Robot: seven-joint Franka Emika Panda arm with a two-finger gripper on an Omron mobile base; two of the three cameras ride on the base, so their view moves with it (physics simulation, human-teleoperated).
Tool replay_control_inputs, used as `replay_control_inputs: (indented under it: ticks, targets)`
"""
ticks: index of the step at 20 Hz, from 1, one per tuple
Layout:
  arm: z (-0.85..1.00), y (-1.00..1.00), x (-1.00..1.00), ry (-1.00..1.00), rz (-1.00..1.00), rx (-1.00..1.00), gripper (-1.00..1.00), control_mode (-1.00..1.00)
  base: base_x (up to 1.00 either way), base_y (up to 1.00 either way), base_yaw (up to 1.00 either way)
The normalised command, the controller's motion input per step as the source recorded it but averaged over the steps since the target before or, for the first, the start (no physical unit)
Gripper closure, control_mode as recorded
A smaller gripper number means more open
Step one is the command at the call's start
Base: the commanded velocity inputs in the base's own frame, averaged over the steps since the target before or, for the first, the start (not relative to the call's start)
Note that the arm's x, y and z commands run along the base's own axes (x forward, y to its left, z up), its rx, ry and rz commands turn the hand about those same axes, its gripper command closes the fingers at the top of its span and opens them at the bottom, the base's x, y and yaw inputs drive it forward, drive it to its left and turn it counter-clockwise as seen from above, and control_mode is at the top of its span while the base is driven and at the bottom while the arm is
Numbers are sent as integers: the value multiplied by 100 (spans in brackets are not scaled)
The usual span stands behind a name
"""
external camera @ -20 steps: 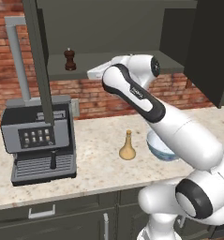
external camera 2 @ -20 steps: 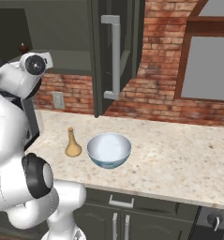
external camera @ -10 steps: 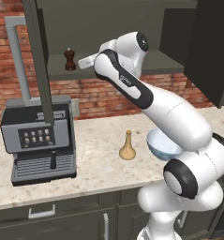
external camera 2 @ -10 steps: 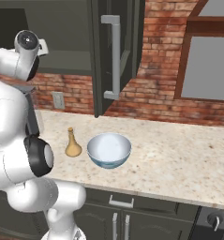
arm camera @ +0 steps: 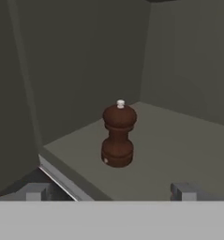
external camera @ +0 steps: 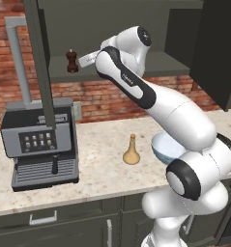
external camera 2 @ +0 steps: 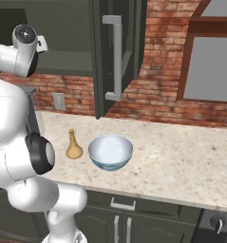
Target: Retrieve the bottle and the shaker from the cabinet and place them next to the mixing bowl on the counter. Then add garlic from the fridge to the mixing bowl.
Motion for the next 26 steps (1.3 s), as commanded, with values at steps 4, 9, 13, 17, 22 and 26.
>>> replay_control_inputs:
  ticks: [4, 9, 13, 17, 22, 26]
  targets:
    - [-1, 11, 26, 0, 0, 0, -100, -100, 0, 0, 0]
    - [0, 29, 30, 0, 0, 0, -100, -100, 0, 0, 0]
    - [-1, 23, 27, 4, 0, -2, -100, -100, 0, 0, 0]
    - [-6, 16, 19, 8, 0, -2, -100, -100, 0, 0, 0]
    - [-10, 20, 16, 8, 0, -2, -100, -100, 0, 0, 0]
    - [-18, 18, 14, 8, 0, -2, -100, -100, 0, 0, 0]
